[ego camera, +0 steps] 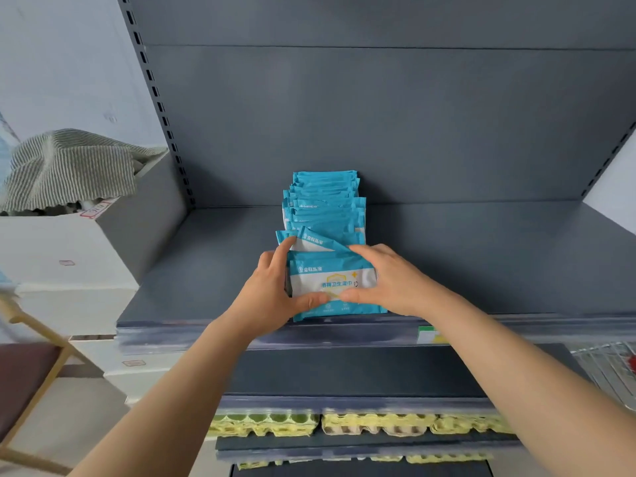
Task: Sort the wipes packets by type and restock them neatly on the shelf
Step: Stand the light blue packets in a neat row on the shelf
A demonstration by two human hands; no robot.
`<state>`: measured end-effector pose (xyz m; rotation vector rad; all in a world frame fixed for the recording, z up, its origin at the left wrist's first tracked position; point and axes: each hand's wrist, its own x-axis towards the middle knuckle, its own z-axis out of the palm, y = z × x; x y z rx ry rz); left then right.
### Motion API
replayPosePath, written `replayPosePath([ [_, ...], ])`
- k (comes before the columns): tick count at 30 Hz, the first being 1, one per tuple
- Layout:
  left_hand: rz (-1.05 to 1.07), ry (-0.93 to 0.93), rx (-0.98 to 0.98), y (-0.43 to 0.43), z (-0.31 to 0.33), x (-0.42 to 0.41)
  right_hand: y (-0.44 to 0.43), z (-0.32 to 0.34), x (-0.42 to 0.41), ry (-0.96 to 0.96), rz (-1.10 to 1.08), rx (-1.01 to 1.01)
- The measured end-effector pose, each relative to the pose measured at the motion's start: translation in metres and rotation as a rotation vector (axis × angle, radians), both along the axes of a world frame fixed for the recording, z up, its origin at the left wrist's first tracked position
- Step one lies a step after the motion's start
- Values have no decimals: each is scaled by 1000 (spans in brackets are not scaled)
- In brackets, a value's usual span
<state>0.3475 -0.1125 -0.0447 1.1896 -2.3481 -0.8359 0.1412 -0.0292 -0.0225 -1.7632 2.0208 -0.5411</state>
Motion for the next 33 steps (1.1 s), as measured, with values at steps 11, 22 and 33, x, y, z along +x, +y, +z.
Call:
replayPosePath([
  [11,101,-93,-406,3,15,0,29,19,-5,193,-127,-226],
  [22,-263,49,-712,76,27,-145,131,30,-86,399,-368,-285],
  [33,-519,133,-610,235,4,-376,318,4,-274,354,-628,-219],
])
